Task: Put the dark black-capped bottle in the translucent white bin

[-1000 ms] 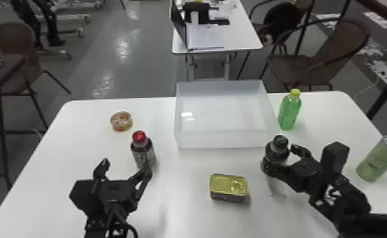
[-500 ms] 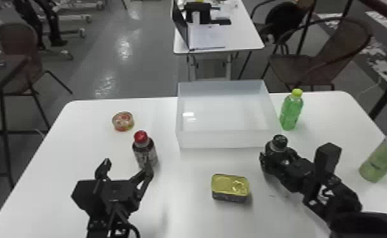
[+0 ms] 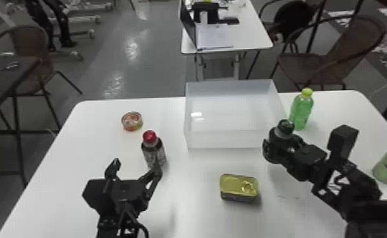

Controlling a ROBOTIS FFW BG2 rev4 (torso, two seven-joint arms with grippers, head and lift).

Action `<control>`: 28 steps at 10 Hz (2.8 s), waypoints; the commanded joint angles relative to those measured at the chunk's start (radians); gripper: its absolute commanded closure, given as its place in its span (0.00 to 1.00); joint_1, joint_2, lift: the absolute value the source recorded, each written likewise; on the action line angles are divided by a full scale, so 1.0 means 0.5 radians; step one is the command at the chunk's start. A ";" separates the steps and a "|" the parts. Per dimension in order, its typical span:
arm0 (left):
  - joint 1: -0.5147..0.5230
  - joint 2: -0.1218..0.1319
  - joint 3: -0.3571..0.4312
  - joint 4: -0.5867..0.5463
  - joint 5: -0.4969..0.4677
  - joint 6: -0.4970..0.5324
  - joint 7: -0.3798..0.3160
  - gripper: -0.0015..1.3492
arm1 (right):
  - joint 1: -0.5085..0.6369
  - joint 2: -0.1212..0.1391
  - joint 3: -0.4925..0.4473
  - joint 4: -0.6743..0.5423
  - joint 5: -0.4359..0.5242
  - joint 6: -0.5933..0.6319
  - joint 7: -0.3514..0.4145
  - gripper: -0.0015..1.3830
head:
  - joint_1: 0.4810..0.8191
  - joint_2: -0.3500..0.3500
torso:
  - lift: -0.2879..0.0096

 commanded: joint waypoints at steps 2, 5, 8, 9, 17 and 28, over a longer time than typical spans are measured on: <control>-0.017 0.000 -0.015 0.005 0.009 0.012 0.000 0.19 | -0.161 -0.051 0.086 -0.138 -0.070 0.075 0.023 0.51 | 0.63 0.68 | 0.66; -0.035 0.012 -0.034 0.017 0.027 0.015 0.000 0.19 | -0.388 -0.029 0.125 0.258 -0.097 -0.180 0.057 0.51 | 0.63 0.69 | 0.66; -0.032 0.012 -0.034 0.017 0.039 0.021 0.000 0.19 | -0.532 0.020 0.125 0.565 -0.113 -0.373 0.066 0.51 | 0.63 0.68 | 0.66; -0.035 0.009 -0.034 0.020 0.039 0.024 0.000 0.19 | -0.594 0.026 0.125 0.672 -0.116 -0.425 0.066 0.51 | 0.63 0.68 | 0.66; -0.042 -0.005 -0.009 0.038 0.039 0.021 -0.040 0.19 | -0.913 -0.002 0.125 1.335 -0.183 -0.738 0.076 0.51 | 0.63 0.62 | 0.66; -0.057 -0.005 0.034 0.063 0.027 0.002 -0.123 0.19 | -0.873 0.001 0.132 1.307 -0.263 -0.824 0.097 0.23 | 0.63 0.61 | 0.66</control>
